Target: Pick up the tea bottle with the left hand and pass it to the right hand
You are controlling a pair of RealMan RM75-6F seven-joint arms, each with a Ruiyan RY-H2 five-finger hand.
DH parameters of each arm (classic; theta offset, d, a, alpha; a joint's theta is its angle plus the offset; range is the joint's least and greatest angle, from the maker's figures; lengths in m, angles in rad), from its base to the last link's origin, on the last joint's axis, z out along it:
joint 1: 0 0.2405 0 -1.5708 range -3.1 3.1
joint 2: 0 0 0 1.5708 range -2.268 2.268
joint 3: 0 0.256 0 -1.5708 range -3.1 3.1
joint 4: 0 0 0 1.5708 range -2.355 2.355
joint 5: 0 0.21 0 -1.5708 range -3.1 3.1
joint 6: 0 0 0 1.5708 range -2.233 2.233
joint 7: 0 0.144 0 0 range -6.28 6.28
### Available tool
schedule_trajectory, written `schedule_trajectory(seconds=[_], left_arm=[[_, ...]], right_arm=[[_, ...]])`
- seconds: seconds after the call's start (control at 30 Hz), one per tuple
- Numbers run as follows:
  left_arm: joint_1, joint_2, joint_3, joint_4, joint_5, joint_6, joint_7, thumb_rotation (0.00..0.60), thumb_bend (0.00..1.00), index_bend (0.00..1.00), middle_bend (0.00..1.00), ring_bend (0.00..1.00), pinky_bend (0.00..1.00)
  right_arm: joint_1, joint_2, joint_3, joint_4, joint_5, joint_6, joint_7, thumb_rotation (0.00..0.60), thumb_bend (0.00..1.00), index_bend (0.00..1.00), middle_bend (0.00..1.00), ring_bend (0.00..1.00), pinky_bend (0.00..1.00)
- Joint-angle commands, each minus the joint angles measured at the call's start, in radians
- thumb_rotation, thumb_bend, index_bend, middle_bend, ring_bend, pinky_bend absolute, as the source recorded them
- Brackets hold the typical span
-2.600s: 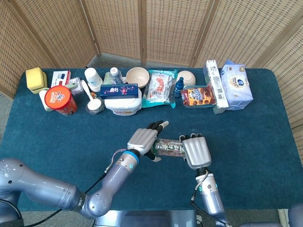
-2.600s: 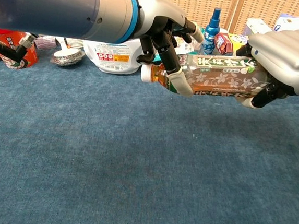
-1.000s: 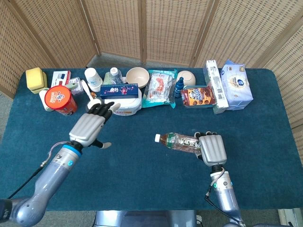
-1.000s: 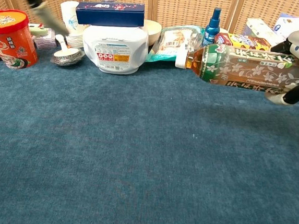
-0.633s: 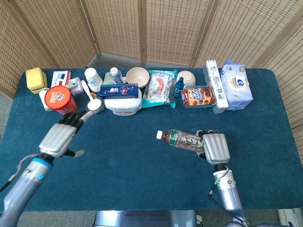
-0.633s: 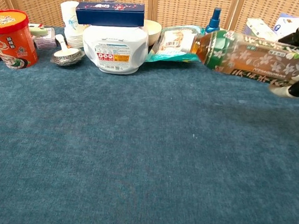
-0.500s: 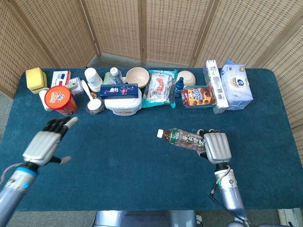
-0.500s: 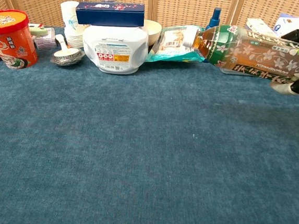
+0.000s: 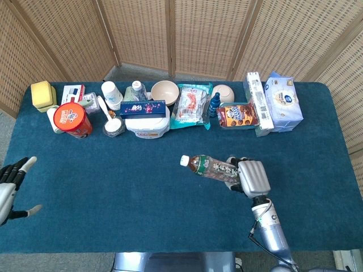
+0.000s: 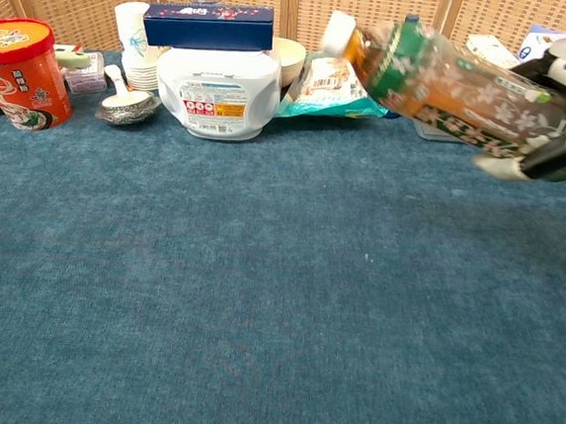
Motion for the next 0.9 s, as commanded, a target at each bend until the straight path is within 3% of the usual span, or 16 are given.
schedule_trajectory(seconds=[0.03, 0.43, 0.9], left_arm=[[0.030, -0.009, -0.002, 0.022, 0.026, 0.034, -0.012, 0.600, 0.00, 0.00, 0.00, 0.00, 0.00], [0.087, -0.025, -0.033, 0.036, 0.075, 0.111, 0.041, 0.600, 0.00, 0.00, 0.00, 0.00, 0.00], [0.105, -0.017, -0.046, 0.033, 0.102, 0.090, 0.035, 0.600, 0.00, 0.00, 0.00, 0.00, 0.00]], right_arm=[[0.006, -0.034, 0.010, 0.034, -0.064, -0.090, 0.244, 0.600, 0.55, 0.53, 0.69, 0.51, 0.65], [0.024, -0.115, 0.023, 0.115, -0.131, -0.161, 0.540, 0.600, 0.55, 0.53, 0.69, 0.50, 0.64], [0.025, -0.141, 0.044, 0.123, -0.141, -0.192, 0.726, 0.600, 0.55, 0.53, 0.69, 0.49, 0.63]])
